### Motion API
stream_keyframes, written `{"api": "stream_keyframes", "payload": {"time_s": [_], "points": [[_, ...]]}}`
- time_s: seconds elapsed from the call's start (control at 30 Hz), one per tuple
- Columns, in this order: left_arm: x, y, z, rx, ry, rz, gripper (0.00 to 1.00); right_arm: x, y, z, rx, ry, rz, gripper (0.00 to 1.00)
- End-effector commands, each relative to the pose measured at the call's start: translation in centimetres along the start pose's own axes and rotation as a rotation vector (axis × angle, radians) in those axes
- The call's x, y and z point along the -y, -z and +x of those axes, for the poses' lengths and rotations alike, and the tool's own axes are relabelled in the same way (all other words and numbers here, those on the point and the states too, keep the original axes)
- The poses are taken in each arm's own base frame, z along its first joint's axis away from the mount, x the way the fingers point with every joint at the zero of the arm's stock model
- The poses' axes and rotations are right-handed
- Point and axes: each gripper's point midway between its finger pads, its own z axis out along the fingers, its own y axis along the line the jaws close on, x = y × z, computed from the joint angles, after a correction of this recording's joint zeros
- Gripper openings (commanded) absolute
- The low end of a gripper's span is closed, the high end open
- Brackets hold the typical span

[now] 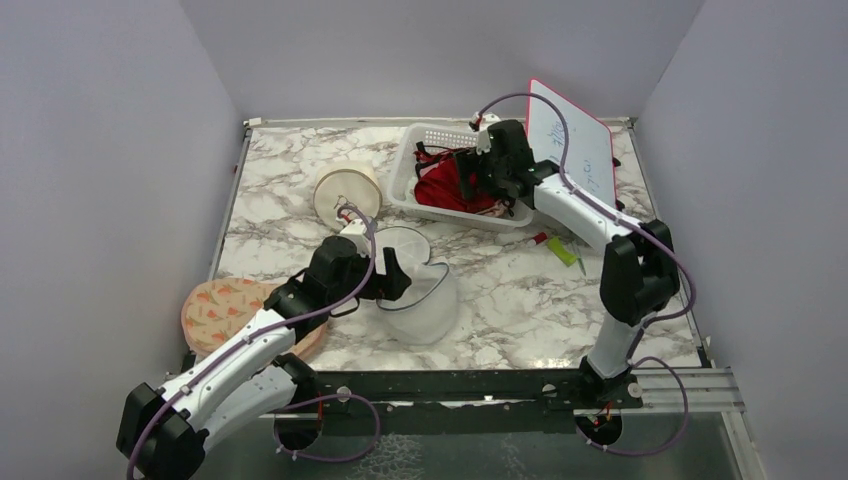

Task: Unzip the laundry bag and remove the bra
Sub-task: Place the bra in the bin, then close the laundry bag at the center of the board.

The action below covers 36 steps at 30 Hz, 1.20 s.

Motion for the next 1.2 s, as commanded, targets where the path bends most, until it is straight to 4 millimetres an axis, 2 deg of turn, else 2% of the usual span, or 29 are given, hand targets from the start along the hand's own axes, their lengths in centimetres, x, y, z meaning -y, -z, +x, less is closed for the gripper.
{"api": "stream_keyframes", "payload": {"time_s": [0.0, 0.1, 0.27, 0.4, 0.63, 0.7, 0.77, 0.83, 0.93, 1.03, 1.17], "points": [[-0.1, 0.4, -1.6, 0.019, -0.019, -0.042, 0.85, -3.6, 4.5, -2.6, 0.087, -0.002, -0.206, 0.86], [0.1, 0.7, -2.4, 0.038, -0.013, -0.057, 0.98, -4.0, 7.0, -3.6, 0.141, -0.001, -0.226, 0.91], [0.2, 1.9, -5.0, 0.069, -0.08, -0.098, 0.99, -4.5, 10.1, -3.8, 0.187, 0.019, -0.265, 0.93], [-0.6, 2.5, -7.2, 0.081, -0.116, -0.177, 0.99, -4.7, 12.6, -3.4, 0.231, 0.018, -0.291, 0.94], [-2.6, 0.6, -8.1, 0.07, 0.046, -0.191, 0.98, -7.2, 15.8, -3.2, 0.293, -0.021, -0.442, 0.95], [-2.9, 0.0, -8.2, 0.073, 0.106, -0.159, 0.98, -7.2, 16.2, -3.3, 0.297, -0.018, -0.447, 0.95], [-3.7, -0.6, -7.9, 0.064, 0.153, -0.17, 0.98, -7.1, 16.5, -3.1, 0.292, -0.01, -0.438, 0.95], [-5.3, -1.2, -7.1, 0.047, 0.209, -0.218, 0.98, -6.9, 16.7, -2.9, 0.29, -0.006, -0.426, 0.96], [-7.9, -2.4, -4.6, 0.019, 0.329, -0.281, 0.95, -6.7, 17.1, -2.7, 0.297, -0.008, -0.417, 0.96], [-8.4, -3.9, -2.3, 0.001, 0.451, -0.233, 0.86, -6.7, 17.3, -2.4, 0.296, -0.017, -0.415, 0.96], [-8.7, -5.5, -0.8, 0.016, 0.538, -0.185, 0.74, -6.6, 17.8, -2.7, 0.303, -0.017, -0.412, 0.95]]}}
